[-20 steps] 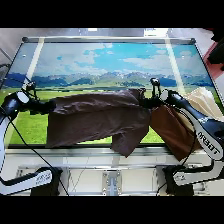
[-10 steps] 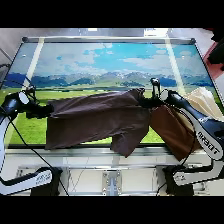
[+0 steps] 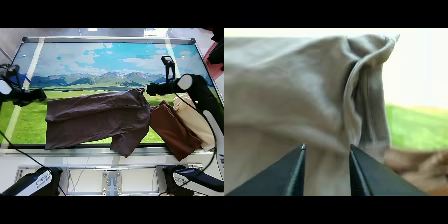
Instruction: Fold the shirts.
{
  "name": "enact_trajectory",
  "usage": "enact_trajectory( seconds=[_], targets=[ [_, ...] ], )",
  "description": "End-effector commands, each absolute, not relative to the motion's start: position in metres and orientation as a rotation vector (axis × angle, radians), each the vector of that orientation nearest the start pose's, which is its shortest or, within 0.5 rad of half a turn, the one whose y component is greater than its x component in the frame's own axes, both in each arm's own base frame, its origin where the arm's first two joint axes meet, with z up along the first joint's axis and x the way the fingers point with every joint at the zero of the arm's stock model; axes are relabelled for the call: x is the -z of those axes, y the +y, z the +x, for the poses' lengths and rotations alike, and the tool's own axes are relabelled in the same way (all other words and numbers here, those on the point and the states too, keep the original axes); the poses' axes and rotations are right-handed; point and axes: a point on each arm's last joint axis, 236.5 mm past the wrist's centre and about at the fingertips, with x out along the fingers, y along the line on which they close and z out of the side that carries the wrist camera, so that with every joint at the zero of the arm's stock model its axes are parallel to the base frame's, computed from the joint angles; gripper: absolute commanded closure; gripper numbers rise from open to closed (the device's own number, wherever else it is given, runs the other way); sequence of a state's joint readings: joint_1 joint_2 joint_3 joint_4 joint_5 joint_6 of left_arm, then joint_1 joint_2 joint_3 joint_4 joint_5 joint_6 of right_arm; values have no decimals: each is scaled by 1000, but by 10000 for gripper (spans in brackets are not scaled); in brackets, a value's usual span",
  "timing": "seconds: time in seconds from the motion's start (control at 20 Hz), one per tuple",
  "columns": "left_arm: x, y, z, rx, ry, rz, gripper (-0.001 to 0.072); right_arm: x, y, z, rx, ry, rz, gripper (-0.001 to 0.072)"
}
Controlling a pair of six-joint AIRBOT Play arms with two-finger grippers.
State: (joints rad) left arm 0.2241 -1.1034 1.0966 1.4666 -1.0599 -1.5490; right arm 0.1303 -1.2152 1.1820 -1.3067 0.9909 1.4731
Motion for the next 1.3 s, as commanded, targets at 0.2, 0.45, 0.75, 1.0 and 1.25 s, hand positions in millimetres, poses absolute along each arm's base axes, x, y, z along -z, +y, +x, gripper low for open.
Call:
enact_trajectory(
  seconds=[0.2,0.45,0.75,1.0,1.25],
  targets=[
    [-57,82,287,-250,1119,-69,5,25,118,258,-259,1397,346,226],
    [-45,56,290,-174,1124,-173,6,82,135,184,-246,1542,531,225],
    [-49,49,300,-153,1081,-206,6,106,143,201,-168,1395,735,226],
    [-50,44,301,-140,1076,-226,6,103,141,219,-153,1311,761,325],
    [-54,45,308,-140,1045,-226,6,100,148,223,-176,1298,802,413]
  ],
)
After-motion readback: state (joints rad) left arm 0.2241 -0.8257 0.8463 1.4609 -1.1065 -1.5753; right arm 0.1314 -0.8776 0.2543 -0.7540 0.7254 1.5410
